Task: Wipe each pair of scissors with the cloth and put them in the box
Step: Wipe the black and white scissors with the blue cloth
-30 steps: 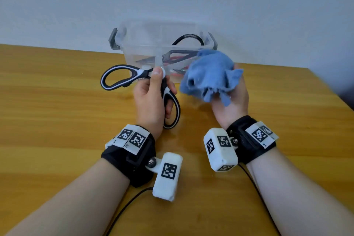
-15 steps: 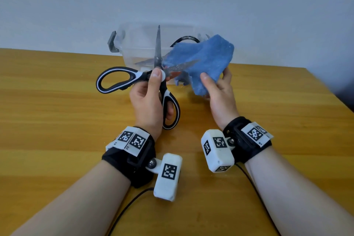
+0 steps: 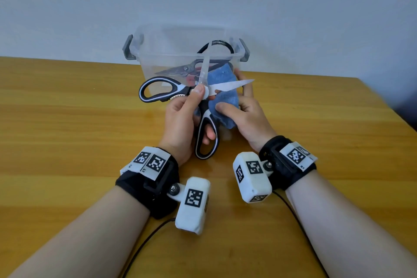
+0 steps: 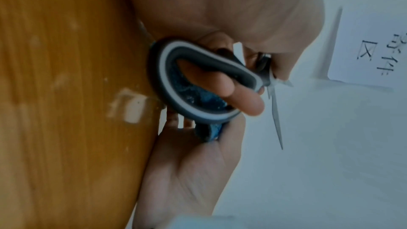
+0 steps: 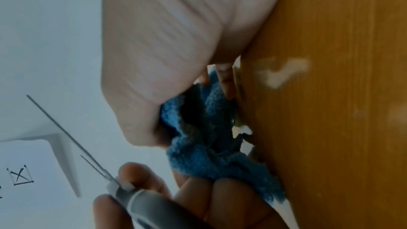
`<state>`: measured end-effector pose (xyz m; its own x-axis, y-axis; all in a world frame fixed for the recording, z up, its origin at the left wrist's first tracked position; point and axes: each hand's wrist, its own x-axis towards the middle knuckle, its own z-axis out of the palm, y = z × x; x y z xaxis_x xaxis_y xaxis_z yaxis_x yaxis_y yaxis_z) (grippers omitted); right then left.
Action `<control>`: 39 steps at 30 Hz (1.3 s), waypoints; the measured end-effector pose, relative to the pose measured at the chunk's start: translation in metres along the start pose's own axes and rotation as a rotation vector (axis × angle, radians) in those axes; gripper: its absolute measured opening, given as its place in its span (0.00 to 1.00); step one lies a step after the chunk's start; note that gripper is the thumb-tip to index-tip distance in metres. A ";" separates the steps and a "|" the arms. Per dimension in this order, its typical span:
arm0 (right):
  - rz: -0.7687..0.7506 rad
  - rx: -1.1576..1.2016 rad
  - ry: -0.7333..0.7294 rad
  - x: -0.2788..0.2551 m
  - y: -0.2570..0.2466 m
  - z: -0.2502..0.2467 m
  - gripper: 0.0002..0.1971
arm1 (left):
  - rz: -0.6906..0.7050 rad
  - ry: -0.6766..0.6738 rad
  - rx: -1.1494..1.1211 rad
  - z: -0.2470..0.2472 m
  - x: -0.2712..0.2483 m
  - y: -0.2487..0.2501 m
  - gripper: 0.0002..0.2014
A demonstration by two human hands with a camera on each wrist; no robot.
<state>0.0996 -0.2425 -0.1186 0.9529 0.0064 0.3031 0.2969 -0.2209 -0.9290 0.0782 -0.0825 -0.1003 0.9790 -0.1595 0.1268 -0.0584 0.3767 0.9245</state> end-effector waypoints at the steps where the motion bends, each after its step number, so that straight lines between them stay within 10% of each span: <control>1: -0.005 0.013 -0.001 0.001 0.002 0.001 0.14 | -0.022 -0.005 -0.003 -0.001 0.001 0.000 0.26; 8: 0.022 0.243 0.025 -0.005 0.001 -0.001 0.11 | -0.116 -0.078 0.019 0.000 0.001 -0.004 0.24; 15: 0.164 0.493 0.197 0.000 -0.002 -0.002 0.16 | 0.039 0.209 0.077 0.000 0.008 -0.004 0.24; 39: 0.034 0.138 0.093 -0.010 -0.018 0.017 0.07 | 0.147 0.220 0.496 -0.003 0.015 -0.017 0.21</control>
<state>0.0856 -0.2218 -0.1083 0.9546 -0.0909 0.2837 0.2765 -0.0838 -0.9573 0.0940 -0.0880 -0.1151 0.9681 0.0764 0.2387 -0.2305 -0.1018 0.9677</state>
